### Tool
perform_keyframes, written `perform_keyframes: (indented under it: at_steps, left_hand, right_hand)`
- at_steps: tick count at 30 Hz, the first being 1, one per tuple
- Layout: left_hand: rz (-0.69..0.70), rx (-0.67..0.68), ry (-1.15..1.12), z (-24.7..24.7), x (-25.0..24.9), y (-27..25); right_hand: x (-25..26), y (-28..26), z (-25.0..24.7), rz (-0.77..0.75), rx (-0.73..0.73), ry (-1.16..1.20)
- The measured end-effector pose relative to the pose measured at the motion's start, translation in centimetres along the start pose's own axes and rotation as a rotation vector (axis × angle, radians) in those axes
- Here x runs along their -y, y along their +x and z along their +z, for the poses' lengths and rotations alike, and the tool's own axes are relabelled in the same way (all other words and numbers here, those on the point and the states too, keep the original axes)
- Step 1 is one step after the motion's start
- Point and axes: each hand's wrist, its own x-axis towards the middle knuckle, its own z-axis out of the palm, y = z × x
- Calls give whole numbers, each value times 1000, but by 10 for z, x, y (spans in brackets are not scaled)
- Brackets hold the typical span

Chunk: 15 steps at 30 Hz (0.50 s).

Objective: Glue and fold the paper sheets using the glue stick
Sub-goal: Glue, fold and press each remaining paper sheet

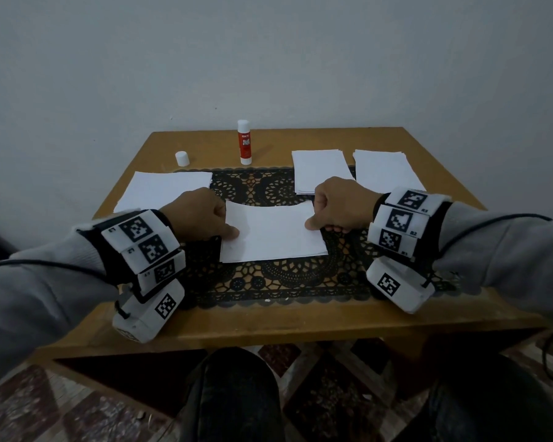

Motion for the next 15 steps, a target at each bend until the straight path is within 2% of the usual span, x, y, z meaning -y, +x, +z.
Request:
perform_keyframes:
  at_steps: [3, 5, 7, 9, 11, 13, 15]
  left_hand:
    - [18, -58, 131, 2, -5, -2]
    - [122, -74, 263, 3, -6, -5]
    - [242, 5, 489, 5, -10, -11]
    - [256, 202, 616, 8, -13, -17]
    - [218, 353, 618, 10, -12, -20]
    - [209, 400, 603, 10, -7, -18]
    - [217, 417, 598, 8, 0, -15]
  right_hand:
    - [5, -3, 4, -55, -73, -193]
    - [11, -11, 7, -130, -106, -363]
    - [21, -23, 13, -238, -84, -511]
    - [35, -40, 21, -321, 102, -557]
    - [44, -57, 30, -348, 334, -567]
    - [41, -67, 34, -368, 421, -598]
    - [31, -63, 30, -301, 425, -597]
